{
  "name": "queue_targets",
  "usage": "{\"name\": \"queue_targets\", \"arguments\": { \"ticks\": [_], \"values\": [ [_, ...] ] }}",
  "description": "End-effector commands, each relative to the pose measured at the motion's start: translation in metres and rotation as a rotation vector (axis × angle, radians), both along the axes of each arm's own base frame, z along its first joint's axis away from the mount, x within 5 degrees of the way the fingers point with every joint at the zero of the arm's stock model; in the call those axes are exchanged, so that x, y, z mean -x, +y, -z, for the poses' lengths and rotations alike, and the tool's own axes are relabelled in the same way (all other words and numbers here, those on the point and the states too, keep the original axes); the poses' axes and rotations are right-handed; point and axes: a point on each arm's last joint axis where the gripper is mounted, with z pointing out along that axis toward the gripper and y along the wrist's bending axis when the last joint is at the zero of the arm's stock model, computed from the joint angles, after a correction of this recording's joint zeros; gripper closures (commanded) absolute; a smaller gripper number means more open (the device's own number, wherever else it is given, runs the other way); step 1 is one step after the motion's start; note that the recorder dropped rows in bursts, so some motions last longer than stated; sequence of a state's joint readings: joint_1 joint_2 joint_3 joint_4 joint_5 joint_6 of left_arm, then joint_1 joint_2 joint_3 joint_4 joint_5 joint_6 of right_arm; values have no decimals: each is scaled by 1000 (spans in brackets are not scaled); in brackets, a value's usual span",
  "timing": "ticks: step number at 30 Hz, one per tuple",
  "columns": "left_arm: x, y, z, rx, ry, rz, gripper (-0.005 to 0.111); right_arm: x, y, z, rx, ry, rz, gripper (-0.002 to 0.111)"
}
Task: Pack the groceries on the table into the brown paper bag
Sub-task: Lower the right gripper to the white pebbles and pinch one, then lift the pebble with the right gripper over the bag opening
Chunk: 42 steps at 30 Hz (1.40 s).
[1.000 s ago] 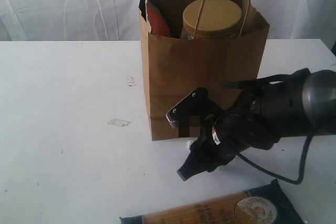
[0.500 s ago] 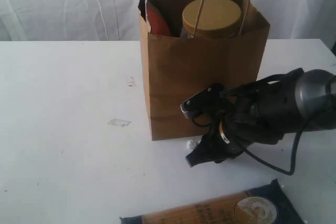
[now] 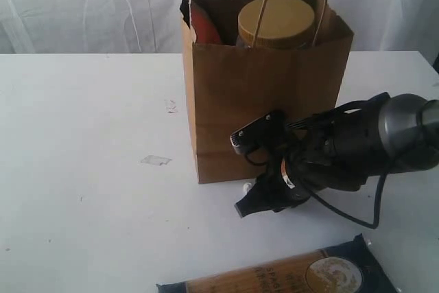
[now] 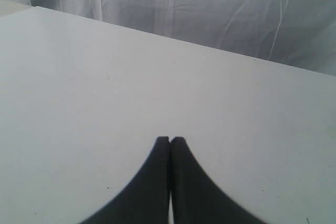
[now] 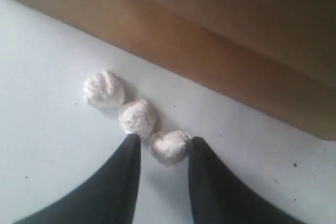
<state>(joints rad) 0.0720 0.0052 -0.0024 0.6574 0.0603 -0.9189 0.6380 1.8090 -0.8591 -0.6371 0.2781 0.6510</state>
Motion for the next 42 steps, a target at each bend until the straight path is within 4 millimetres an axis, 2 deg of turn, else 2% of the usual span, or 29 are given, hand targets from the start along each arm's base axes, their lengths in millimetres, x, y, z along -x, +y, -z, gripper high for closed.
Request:
{"name": "queue_targets", "arguments": {
  "ticks": [1, 5, 8, 11, 13, 17, 18, 19, 21, 23, 26, 27, 29, 31, 32, 36, 40, 42],
  "values": [
    [0, -1, 0, -13, -8, 12, 107, -3, -4, -1, 16, -4, 12, 93],
    [0, -1, 0, -13, -8, 12, 107, -3, -4, -2, 21, -5, 11, 108],
    [0, -1, 0, -13, -8, 12, 107, -2, -7, -5, 40, 0, 27, 108],
    [0, -1, 0, -13, -8, 12, 107, 2, -11, -16, 30, 18, 96, 108],
    [0, -1, 0, -13, -8, 12, 107, 15, -14, -31, 34, 38, 107, 108],
    [0, -1, 0, -13, -8, 12, 107, 65, -10, -61, 20, 168, -41, 108],
    [0, -1, 0, -13, -8, 12, 107, 84, -9, -73, -18, 200, -101, 108],
    [0, -1, 0, -13, -8, 12, 107, 91, -9, -79, -39, 204, -117, 108],
    [0, -1, 0, -13, -8, 12, 107, 112, -19, -114, -148, 137, -139, 108],
    [0, -1, 0, -13, -8, 12, 107, 128, -34, -150, -288, 25, -125, 108],
    [0, -1, 0, -13, -8, 12, 107, 156, -67, -213, -530, -273, -128, 108],
    [0, -1, 0, -13, -8, 12, 107, 163, -79, -230, -627, -356, -82, 108],
    [0, -1, 0, -13, -8, 12, 107, 171, -93, -250, -718, -430, -11, 108],
    [0, -1, 0, -13, -8, 12, 107, 172, -104, -264, -699, -510, 28, 108],
    [0, -1, 0, -13, -8, 12, 107, 169, -112, -272, -635, -585, 63, 108],
    [0, -1, 0, -13, -8, 12, 107, 145, -122, -299, -419, -771, 205, 108],
    [0, -1, 0, -13, -8, 12, 107, 116, -102, -313, -199, -792, 154, 108],
    [0, -1, 0, -13, -8, 12, 107, 95, -85, -307, -143, -696, 130, 108]
  ]
}}
